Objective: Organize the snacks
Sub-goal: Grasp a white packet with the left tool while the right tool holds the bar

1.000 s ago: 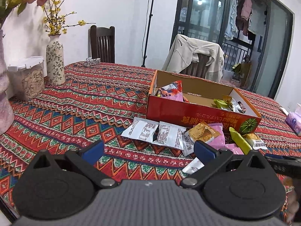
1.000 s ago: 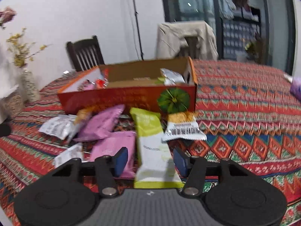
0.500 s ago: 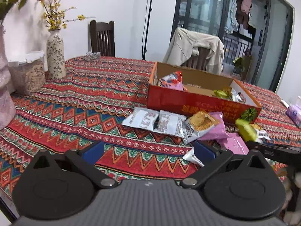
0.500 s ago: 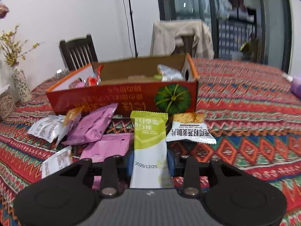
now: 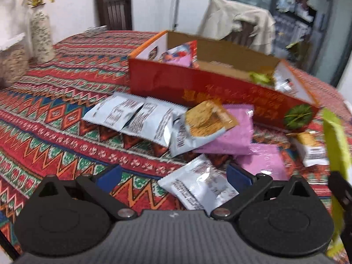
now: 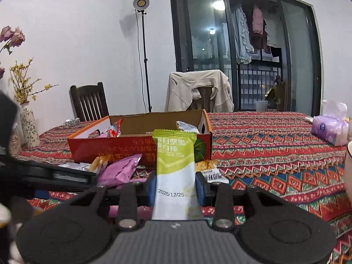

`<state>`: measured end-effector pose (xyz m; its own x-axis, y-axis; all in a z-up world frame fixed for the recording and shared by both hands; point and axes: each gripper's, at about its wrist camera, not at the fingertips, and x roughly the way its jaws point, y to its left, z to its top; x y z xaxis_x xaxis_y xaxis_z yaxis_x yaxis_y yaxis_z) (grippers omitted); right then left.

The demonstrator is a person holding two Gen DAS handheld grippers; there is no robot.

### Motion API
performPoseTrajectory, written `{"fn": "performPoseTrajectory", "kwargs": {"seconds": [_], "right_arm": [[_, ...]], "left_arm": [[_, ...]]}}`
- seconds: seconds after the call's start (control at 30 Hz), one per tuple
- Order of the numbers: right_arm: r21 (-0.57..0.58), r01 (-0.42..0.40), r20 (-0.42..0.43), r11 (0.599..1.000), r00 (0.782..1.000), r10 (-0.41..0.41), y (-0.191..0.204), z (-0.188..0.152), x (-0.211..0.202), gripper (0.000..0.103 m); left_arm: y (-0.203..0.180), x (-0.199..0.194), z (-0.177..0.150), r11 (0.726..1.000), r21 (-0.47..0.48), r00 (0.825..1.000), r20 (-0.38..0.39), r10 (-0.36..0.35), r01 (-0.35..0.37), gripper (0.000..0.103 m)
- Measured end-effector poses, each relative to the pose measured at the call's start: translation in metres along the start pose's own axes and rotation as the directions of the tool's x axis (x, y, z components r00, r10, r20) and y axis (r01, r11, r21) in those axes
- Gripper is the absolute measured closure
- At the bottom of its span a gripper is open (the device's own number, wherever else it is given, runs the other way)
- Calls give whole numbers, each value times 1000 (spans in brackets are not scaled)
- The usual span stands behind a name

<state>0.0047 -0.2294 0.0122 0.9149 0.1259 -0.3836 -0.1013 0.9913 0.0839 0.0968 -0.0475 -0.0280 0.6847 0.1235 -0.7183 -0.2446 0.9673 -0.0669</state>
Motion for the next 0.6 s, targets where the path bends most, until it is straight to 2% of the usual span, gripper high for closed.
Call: {"fn": "performPoseTrajectory", "kwargs": {"seconds": [0.1,0.23,0.33,0.47,0.6], "right_arm": [[3,-6,-10,1000,1000,6,-2,-5,1,68],[10,-13,-25,1000,1000,13,-2,-11,4,68],[15,-22,-30,1000,999,22,0,-16,6,68],[12,-24,-24,1000,999,24,2,-17,5,68],[17,-11,-18,1000,1000,11,-1,-17,4,68]], "left_arm": [[-2,2,-8,1000,6,1000,4,20,-20,0],[4,-3,-15,1000,10,1000,22,12,-12,0],[9,-5,-14,1000,-23,1000,2,-19,19,1],[10,-10,-8,994,-73,997,20,-78,79,2],[-8,-9,-6,997,-36,998,30,-63,64,2]]}}
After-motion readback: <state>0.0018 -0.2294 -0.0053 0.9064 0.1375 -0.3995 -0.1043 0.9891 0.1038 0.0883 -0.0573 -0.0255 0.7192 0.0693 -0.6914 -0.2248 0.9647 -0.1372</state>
